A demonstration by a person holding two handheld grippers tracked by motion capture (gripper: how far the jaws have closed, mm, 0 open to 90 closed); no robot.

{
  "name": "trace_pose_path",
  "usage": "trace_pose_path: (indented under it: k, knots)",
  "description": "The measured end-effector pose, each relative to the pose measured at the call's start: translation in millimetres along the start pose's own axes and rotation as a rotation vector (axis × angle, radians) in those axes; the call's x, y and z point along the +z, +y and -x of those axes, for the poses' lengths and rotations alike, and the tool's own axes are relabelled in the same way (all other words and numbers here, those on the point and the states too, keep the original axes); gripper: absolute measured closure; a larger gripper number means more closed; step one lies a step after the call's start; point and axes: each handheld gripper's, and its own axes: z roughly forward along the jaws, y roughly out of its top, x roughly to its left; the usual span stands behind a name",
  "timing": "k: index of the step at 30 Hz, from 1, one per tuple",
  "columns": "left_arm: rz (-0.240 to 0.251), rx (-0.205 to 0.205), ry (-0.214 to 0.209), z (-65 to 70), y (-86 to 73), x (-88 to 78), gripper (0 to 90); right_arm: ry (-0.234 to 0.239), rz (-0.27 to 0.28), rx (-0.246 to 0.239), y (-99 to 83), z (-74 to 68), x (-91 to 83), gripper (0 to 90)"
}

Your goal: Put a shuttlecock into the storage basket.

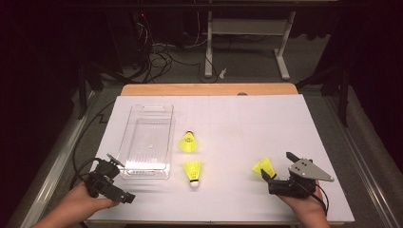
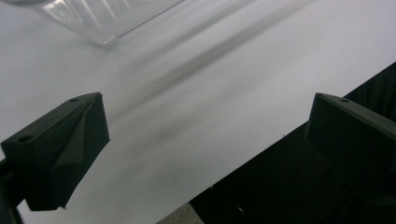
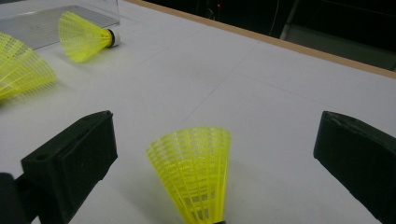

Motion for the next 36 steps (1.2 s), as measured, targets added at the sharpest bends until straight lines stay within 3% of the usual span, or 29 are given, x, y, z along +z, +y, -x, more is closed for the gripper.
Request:
trace_pose_path:
  k: [17,23,36]
  knots:
    - [-0.011,0.063,-0.024,36.7,17.2,7.7,0.6,0.001,0.007,-0.01,2.1,-0.4,-5.0,0.3]
    - [-0.016,0.081,-0.052,50.3,24.5,10.0,0.6,0.006,0.003,-0.007,2.2,-0.3,-4.4,0.4]
    - [-0.063,0.177,-0.083,87.9,50.6,19.1,0.7,0.014,0.006,-0.009,2.6,-0.2,-4.9,0.4]
